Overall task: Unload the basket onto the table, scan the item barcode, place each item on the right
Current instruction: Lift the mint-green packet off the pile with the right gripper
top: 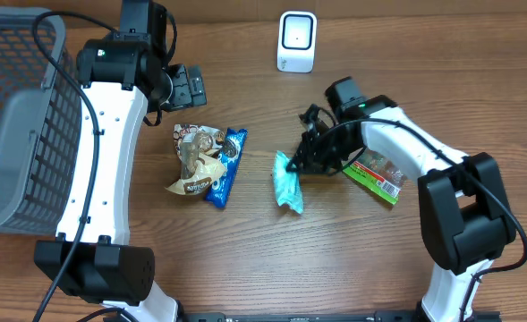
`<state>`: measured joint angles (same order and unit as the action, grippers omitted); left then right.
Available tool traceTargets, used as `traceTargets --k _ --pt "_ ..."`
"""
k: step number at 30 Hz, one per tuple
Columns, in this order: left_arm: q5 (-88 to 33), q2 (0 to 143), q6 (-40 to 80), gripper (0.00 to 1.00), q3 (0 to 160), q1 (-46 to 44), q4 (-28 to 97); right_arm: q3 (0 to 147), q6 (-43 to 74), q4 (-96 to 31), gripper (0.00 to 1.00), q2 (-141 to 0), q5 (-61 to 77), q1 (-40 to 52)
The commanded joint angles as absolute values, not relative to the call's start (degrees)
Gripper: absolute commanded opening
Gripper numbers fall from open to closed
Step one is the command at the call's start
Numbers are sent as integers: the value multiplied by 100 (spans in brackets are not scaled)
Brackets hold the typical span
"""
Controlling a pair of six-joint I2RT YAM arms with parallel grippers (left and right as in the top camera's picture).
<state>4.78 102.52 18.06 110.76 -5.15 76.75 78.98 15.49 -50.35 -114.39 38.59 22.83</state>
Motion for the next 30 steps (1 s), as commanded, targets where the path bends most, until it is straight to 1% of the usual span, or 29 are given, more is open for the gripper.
traceTargets --k 1,4,6,7,8,11,15,18,20,21,22,23,26,30 --pt "508 10200 1824 100 11170 -521 7664 8044 2150 -5087 4 -11336 1511 2596" --pt "506 10200 1824 100 11170 -521 7664 8180 2106 -5142 4 -11336 1420 2740" --pt "506 10200 1824 100 11170 -521 7664 8298 2106 -5225 15 -11336 1444 2740" --pt "508 10200 1824 100 11170 -521 7664 8420 2104 -5330 23 -11336 1444 2733" --pt "508 10200 1824 100 11170 -521 7664 8582 2099 -5472 27 -11336 1441 2718" --pt "508 10200 1824 100 11170 -521 7664 9115 1903 -5999 31 -11336 1435 2735" --pt "506 10200 1824 100 11170 -521 7662 9623 1874 -6552 34 -11336 1317 3081" --pt "506 10200 1824 100 11170 -521 7664 9557 2368 -6659 41 -11338 738 3618" --pt "506 10200 1824 100 11170 -521 7664 9443 2797 -6683 49 -11351 1 4034" --pt "508 10200 1824 100 11170 -521 7664 9404 2888 -6687 56 -11397 -266 4226" --pt "506 10200 1824 100 11170 -521 7664 9400 2895 -6702 61 -11450 -410 4342" --pt "508 10200 1824 100 11170 -521 7664 9400 2895 -6711 70 -11535 -574 4471" --pt "506 10200 1824 100 11170 -521 7664 9400 2869 -6790 75 -11795 -1041 4711" --pt "506 10200 1824 100 11170 -521 7664 9400 2803 -6936 75 -12101 -1435 4783"
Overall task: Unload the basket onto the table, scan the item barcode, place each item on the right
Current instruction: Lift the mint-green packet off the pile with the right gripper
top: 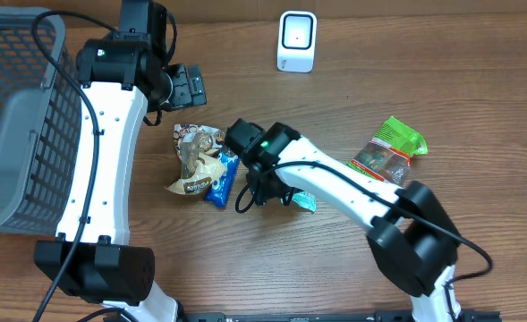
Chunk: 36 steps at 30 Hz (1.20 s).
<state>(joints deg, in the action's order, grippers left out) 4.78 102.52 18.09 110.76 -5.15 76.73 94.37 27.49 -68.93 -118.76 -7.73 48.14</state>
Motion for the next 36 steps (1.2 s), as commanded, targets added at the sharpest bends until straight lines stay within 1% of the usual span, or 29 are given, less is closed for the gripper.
traceTargets --k 1,3,4,8,9,10,17,23,24,25,27,29,30,31,32,34,36 --pt "508 10200 1824 100 11170 -521 7664 9400 2733 -6936 75 -12136 -1500 4783" --pt "508 10200 1824 100 11170 -521 7664 9400 2692 -6932 73 -12154 -1594 4783" --pt "508 10200 1824 100 11170 -521 7664 9400 2679 -6932 71 -12154 -1710 4779" --pt "508 10200 1824 100 11170 -521 7664 9376 2650 -6849 67 -12156 -1887 4777" --pt "506 10200 1824 100 11170 -521 7662 9338 2628 -6801 63 -12156 -1883 4779" --pt "508 10200 1824 100 11170 -521 7664 9306 2613 -6781 61 -12156 -1883 4779" --pt "508 10200 1824 100 11170 -521 7664 9024 2545 -6707 55 -12156 -1885 4777" --pt "508 10200 1824 100 11170 -521 7664 8993 2528 -6626 56 -12156 -1848 4777" --pt "508 10200 1824 100 11170 -521 7662 8993 2528 -6608 63 -12156 -1822 4777" --pt "506 10200 1824 100 11170 -521 7664 8993 2530 -6606 66 -12156 -1776 4777" --pt "508 10200 1824 100 11170 -521 7662 8993 2530 -6617 67 -12154 -1752 4775" --pt "508 10200 1824 100 11170 -521 7664 8993 2526 -6635 66 -12154 -1752 4751" --pt "506 10200 1824 100 11170 -521 7664 8993 2526 -6632 61 -12156 -1752 4748" --pt "508 10200 1824 100 11170 -521 7664 8993 2508 -6635 52 -12156 -1752 4751" --pt "508 10200 1824 100 11170 -521 7664 8993 2504 -6648 39 -12156 -1754 4751" --pt "506 10200 1824 100 11170 -521 7662 8993 2504 -6654 22 -12154 -1754 4751" --pt "508 10200 1824 100 11170 -521 7664 8993 2508 -6650 15 -12154 -1752 4751"
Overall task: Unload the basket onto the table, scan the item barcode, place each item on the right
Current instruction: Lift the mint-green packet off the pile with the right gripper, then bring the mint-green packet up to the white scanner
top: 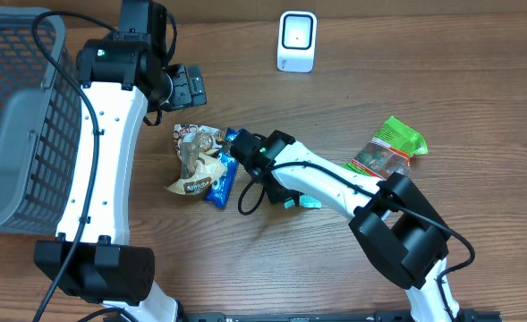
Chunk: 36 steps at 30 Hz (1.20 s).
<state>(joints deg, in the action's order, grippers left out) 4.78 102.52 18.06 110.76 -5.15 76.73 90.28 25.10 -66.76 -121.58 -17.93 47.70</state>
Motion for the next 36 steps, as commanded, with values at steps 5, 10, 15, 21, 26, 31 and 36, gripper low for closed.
traceTargets --k 5,10,15,21,26,31,36 --pt "508 10200 1824 100 11170 -521 7664 9000 2530 -6689 4 -12154 -1747 4751" --pt "506 10200 1824 100 11170 -521 7662 9271 2340 -6958 4 -12140 -982 4674" --pt "506 10200 1824 100 11170 -521 7664 9590 1341 -6997 4 -11878 1076 4246" --pt "506 10200 1824 100 11170 -521 7664 9666 -174 -7022 4 -11524 4873 2821" --pt "508 10200 1824 100 11170 -521 7664 9515 -976 -6993 4 -11531 6254 1780" --pt "506 10200 1824 100 11170 -521 7664 9266 -1776 -7293 4 -11531 7701 1227" --pt "506 10200 1824 100 11170 -521 7662 9260 -2001 -7516 4 -11531 8051 987"
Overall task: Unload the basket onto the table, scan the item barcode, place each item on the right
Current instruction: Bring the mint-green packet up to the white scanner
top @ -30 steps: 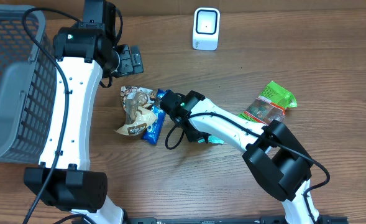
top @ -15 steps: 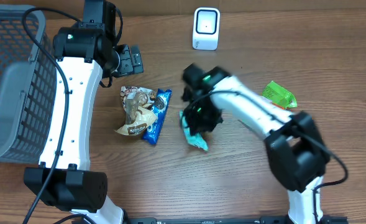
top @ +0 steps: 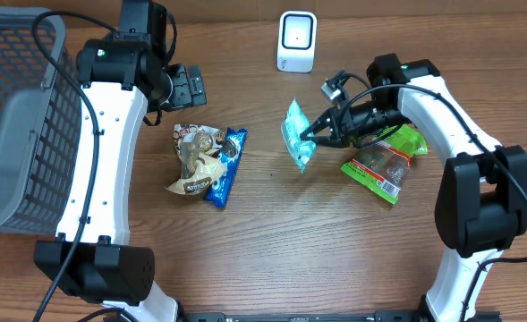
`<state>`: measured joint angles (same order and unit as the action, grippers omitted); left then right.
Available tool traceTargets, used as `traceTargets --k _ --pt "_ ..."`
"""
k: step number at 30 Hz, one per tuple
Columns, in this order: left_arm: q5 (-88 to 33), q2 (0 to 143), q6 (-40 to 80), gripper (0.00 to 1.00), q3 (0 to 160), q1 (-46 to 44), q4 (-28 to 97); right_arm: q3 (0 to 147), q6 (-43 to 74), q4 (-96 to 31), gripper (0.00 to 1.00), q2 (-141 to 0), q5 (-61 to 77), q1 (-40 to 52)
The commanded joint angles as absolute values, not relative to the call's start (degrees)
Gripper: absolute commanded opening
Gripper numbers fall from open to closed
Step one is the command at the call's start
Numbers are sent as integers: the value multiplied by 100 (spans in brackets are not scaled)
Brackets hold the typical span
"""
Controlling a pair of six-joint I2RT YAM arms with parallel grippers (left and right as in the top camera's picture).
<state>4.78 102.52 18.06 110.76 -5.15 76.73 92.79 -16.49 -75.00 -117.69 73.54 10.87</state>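
My right gripper [top: 313, 131] is shut on the teal packet [top: 295, 136], which hangs in the air at mid-table, below the white barcode scanner [top: 296, 41] standing at the back edge. The packet sits slightly left of the scanner and nearer the front. The right arm reaches in from the right, crossing over a green snack bag [top: 384, 163]. My left gripper [top: 188, 87] hovers at the back left, above the brown snack packet [top: 194, 157]; whether its fingers are open or shut does not show.
A blue cookie packet [top: 225, 167] lies beside the brown one left of centre. A grey mesh basket [top: 12, 116] fills the far left edge. The green bag rests under the right forearm.
The right gripper was low near the blue cookie packet with the teal packet at the table. Now it holds the teal packet raised, farther right and back, toward the scanner.
First the right gripper was at the teal packet lying mid-table, arm over the green bag. Then the arm stretched left, with the packet low by the blue cookie packet, at two moments. Now the packet is lifted below the scanner. The left arm stayed put.
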Motion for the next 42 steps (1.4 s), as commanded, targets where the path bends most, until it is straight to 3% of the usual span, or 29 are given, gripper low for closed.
traceTargets --k 1,8,14,17,28,35,42 --pt "506 10200 1824 100 11170 -521 7664 9260 -2001 -7511 4 -11531 8114 965" --pt "508 10200 1824 99 11170 -521 7664 9264 -2150 -7376 4 -11528 8844 788" --pt "506 10200 1824 100 11170 -521 7664 9264 -4095 -7432 4 -11509 8661 768" --pt "506 10200 1824 100 11170 -521 7664 9277 -4534 -7485 4 -11443 8868 760" --pt "508 10200 1824 100 11170 -521 7662 10549 -3994 -8062 4 -10374 8997 628" --pt "508 10200 1824 100 11170 -521 7664 11955 -3494 -8001 3 -9909 8997 628" --pt "508 10200 1824 100 11170 -521 7662 12254 -3288 -7664 4 -9673 8995 578"
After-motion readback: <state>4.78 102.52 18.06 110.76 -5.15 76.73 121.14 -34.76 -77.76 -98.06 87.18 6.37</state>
